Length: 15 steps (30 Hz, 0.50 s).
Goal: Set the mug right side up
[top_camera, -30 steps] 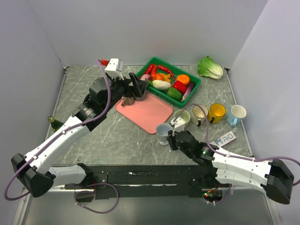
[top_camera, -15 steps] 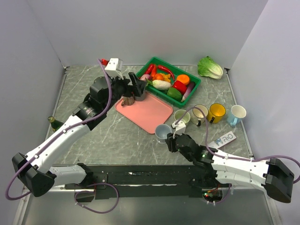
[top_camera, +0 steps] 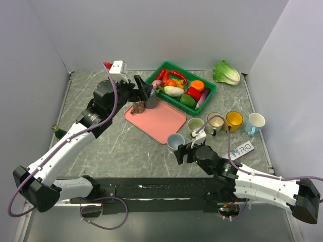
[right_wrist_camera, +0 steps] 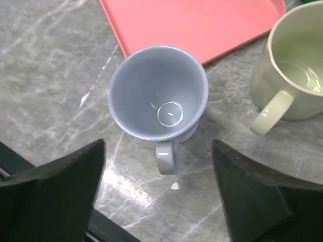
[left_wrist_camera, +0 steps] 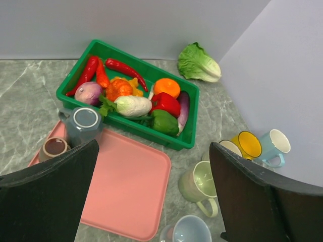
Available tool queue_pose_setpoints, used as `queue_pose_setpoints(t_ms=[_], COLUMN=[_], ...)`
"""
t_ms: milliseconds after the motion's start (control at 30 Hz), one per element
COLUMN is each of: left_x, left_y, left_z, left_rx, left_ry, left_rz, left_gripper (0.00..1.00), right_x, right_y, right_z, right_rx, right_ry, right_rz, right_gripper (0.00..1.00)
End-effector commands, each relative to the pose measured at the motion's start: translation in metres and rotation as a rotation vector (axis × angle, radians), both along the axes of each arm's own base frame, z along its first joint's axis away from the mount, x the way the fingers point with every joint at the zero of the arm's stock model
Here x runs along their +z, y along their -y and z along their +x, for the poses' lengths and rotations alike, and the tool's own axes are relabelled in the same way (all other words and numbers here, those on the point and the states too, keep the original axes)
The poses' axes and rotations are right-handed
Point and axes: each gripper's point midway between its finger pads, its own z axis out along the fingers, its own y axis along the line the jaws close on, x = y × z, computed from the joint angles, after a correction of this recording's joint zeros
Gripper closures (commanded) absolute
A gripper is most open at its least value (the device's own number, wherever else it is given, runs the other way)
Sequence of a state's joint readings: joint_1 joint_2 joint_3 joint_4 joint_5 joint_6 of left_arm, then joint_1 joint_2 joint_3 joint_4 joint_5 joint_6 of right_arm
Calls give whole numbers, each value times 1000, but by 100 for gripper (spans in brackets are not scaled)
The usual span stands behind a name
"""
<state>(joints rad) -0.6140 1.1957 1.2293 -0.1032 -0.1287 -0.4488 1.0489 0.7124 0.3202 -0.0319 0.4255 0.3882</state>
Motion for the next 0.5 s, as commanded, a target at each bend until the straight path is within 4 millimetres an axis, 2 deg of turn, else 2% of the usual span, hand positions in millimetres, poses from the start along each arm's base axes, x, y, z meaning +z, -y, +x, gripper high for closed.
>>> queue_pose_setpoints(t_ms=[0, 33, 67, 133, 167, 233, 267, 333, 367, 433, 467], left_x=[-6, -11, -14, -24, -32, -46, -61, -79, -98, -124, -144], left_y=[-6, -8, -9, -12, -13, -17, -18, -23, -19, -22, -25], left_z=[2, 4, 5, 9, 11, 16, 20, 26, 27, 25, 31], left_rx=[11, 15, 17, 12, 0, -55, -71, -98, -137, -173, -163], left_ry=[-3, -6, -9, -18, -35, -78, -119, -160, -204, -262, -305], left_rz=[35, 59, 74, 110, 123, 123, 139, 183, 216, 307, 348], left_gripper=[4, 4, 4, 4, 4, 4, 4, 4, 4, 4, 4], right_x=[38, 44, 61, 69, 87, 100, 115, 125, 138, 143, 150], right_y=[2, 3, 1, 6, 4, 8, 7, 11, 12, 14, 18], right_z=[3, 4, 6, 9, 13, 18, 22, 26, 32, 36, 43], right_rx=[-48, -55, -59, -96, -101, -130, -141, -173, -194, -201, -228], right_ry=[27, 29, 45, 43, 63, 74, 91, 98, 102, 91, 84], right_rz=[87, 92, 116, 90, 101, 80, 82, 68, 82, 71, 84], right_gripper=[0, 0, 0, 0, 0, 0, 0, 0, 0, 0, 0])
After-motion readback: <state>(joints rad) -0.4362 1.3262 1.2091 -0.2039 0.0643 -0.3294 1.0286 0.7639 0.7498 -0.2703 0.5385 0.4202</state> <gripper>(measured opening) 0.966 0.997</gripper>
